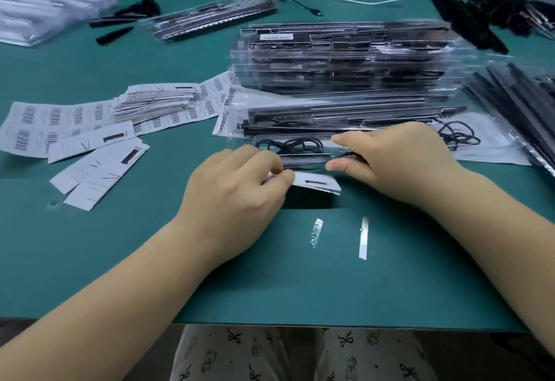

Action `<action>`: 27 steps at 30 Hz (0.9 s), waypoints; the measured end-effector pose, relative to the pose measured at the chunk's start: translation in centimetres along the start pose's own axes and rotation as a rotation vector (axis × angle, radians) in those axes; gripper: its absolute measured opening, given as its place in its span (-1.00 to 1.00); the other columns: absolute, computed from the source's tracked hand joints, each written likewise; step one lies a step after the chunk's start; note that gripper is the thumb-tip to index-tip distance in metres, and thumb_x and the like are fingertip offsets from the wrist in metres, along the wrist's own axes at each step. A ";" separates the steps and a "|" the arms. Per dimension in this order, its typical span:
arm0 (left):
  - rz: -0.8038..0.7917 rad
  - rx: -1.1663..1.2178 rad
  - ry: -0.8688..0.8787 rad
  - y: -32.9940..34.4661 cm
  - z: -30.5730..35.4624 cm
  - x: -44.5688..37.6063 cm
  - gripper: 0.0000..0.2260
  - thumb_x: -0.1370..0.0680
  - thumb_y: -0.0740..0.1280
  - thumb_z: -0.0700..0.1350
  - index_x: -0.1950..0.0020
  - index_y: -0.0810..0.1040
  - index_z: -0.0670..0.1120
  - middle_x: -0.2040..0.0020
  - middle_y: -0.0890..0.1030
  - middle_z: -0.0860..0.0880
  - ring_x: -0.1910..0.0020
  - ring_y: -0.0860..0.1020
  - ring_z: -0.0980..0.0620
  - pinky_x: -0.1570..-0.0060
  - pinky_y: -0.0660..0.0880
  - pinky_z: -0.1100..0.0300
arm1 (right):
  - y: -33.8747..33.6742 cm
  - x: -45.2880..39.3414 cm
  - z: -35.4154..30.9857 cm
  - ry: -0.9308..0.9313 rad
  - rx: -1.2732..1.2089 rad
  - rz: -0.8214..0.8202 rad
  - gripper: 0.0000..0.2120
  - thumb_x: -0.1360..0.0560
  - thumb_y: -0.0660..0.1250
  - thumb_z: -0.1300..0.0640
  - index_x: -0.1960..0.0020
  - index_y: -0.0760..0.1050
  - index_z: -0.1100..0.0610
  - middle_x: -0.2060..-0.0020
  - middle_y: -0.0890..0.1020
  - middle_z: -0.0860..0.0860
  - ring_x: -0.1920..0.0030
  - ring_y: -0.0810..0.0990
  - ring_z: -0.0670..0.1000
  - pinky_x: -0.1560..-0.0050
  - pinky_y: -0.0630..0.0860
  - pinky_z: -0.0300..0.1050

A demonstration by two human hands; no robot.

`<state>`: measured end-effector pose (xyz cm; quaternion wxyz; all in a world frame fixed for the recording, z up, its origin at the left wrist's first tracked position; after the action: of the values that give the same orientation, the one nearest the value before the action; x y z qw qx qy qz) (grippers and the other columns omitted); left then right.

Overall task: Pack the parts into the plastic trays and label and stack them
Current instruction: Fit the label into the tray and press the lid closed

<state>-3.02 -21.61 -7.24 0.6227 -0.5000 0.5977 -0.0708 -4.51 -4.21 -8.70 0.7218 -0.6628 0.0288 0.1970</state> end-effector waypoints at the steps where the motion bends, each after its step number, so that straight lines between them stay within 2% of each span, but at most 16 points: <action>1: -0.018 0.019 0.006 0.1 0.1 0.1 -0.91 -0.37 0.39 -0.28 0.28 0.66 -0.14 0.24 0.66 -0.08 0.34 0.59 -0.08 0.48 0.46 0.17 | -0.3 0.0 0.1 0.015 -0.033 0.032 -0.39 -0.45 0.06 -0.33 -0.25 0.53 0.04 0.18 0.68 0.10 0.21 0.62 0.21 0.34 0.31 -0.12; 3: -0.051 0.053 0.014 -0.2 0.1 0.4 -0.92 -0.37 0.39 -0.26 0.28 0.67 -0.14 0.18 0.69 -0.07 0.26 0.64 -0.07 0.42 0.52 0.17 | -0.5 0.1 0.5 0.031 -0.052 0.066 -0.33 -0.40 -0.04 -0.40 -0.31 0.47 -0.09 0.10 0.69 0.00 0.09 0.63 0.15 0.30 0.33 -0.14; 5: -0.063 0.088 -0.069 -0.6 -0.6 0.8 -0.92 -0.41 0.37 -0.23 0.24 0.67 -0.14 0.19 0.69 -0.05 0.23 0.65 -0.07 0.38 0.55 0.14 | -0.6 0.2 0.7 0.020 -0.072 0.094 -0.25 -0.35 -0.18 -0.43 -0.30 0.47 -0.14 0.08 0.69 -0.03 0.04 0.63 0.11 0.26 0.40 -0.15; 9: -0.115 0.118 -0.550 -1.1 -4.9 2.0 -0.71 -0.42 0.18 -0.03 0.19 0.62 -0.18 0.34 0.63 -0.12 0.37 0.59 -0.17 0.37 0.52 0.01 | -0.6 0.4 1.1 0.051 -0.075 0.090 -0.18 -0.33 -0.30 -0.42 -0.26 0.50 -0.14 0.03 0.69 0.01 -0.02 0.63 0.11 0.13 0.52 -0.07; 11: -0.146 0.124 -0.670 -1.0 -5.9 2.6 -0.65 -0.37 0.12 0.03 0.22 0.58 -0.19 0.41 0.58 -0.12 0.42 0.53 -0.18 0.36 0.46 0.07 | -0.2 0.2 0.6 0.023 -0.016 0.086 -0.22 -0.43 -0.25 -0.41 -0.20 0.56 -0.03 0.10 0.69 0.07 0.10 0.65 0.17 0.21 0.52 -0.04; 13: -0.097 0.108 -0.625 -1.2 -5.7 2.3 -0.69 -0.37 0.14 0.00 0.25 0.55 -0.20 0.43 0.54 -0.12 0.43 0.50 -0.17 0.38 0.42 0.09 | 0.0 0.3 -0.2 -0.028 0.039 0.133 -0.39 -0.56 -0.06 -0.23 -0.07 0.62 0.14 0.31 0.66 0.14 0.39 0.60 0.21 0.40 0.51 -0.03; 15: 0.023 0.098 -0.434 -1.8 -4.5 1.6 -0.79 -0.43 0.23 -0.13 0.26 0.59 -0.22 0.38 0.58 -0.12 0.37 0.53 -0.16 0.35 0.45 0.06 | 0.2 0.6 -0.6 -0.047 0.072 0.205 -0.52 -0.60 0.05 -0.06 0.08 0.63 0.22 0.48 0.56 0.12 0.57 0.48 0.15 0.55 0.43 -0.12; 18: 0.156 0.096 -0.128 -2.2 -2.4 1.0 -0.87 -0.49 0.34 -0.25 0.17 0.68 -0.21 0.24 0.65 -0.11 0.29 0.56 -0.16 0.25 0.49 0.02 | 0.0 0.5 -0.6 -0.069 0.122 0.284 -0.53 -0.61 0.06 0.00 0.22 0.61 0.21 0.57 0.48 0.08 0.63 0.40 0.10 0.59 0.32 -0.21; 20: 0.144 0.056 -0.029 -1.7 -1.3 0.7 -0.89 -0.50 0.35 -0.30 0.12 0.69 -0.24 0.21 0.65 -0.15 0.32 0.55 -0.14 0.31 0.50 0.02 | -0.2 0.3 -0.4 -0.073 0.108 0.304 -0.57 -0.59 0.11 0.01 0.25 0.61 0.21 0.59 0.46 0.09 0.65 0.37 0.10 0.58 0.28 -0.23; 24: 0.033 -0.036 0.031 0.0 0.3 0.0 -0.81 -0.52 0.26 -0.33 0.20 0.65 -0.28 0.30 0.61 -0.15 0.42 0.50 -0.09 0.52 0.39 0.13 | -0.2 0.1 -0.4 -0.080 0.078 0.309 -0.62 -0.55 0.16 0.04 0.26 0.62 0.21 0.60 0.45 0.10 0.67 0.36 0.11 0.58 0.26 -0.24; 27: -0.006 -0.076 0.014 0.6 0.4 -0.3 -0.82 -0.49 0.30 -0.31 0.27 0.64 -0.25 0.36 0.58 -0.11 0.44 0.49 -0.08 0.55 0.32 0.14 | -0.3 0.1 -0.3 -0.071 0.079 0.311 -0.60 -0.56 0.15 0.03 0.26 0.62 0.21 0.59 0.45 0.09 0.66 0.36 0.11 0.56 0.24 -0.25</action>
<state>-3.07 -20.87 -7.61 0.5989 -0.5245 0.6027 -0.0537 -4.28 -4.48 -8.52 0.7088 -0.6140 0.1134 0.3282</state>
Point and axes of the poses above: each hand's wrist, its own x-axis away from the middle knuckle, its own y-axis out of the palm, z = x × y, the point moved 6 cm from there along -x, towards the middle knuckle
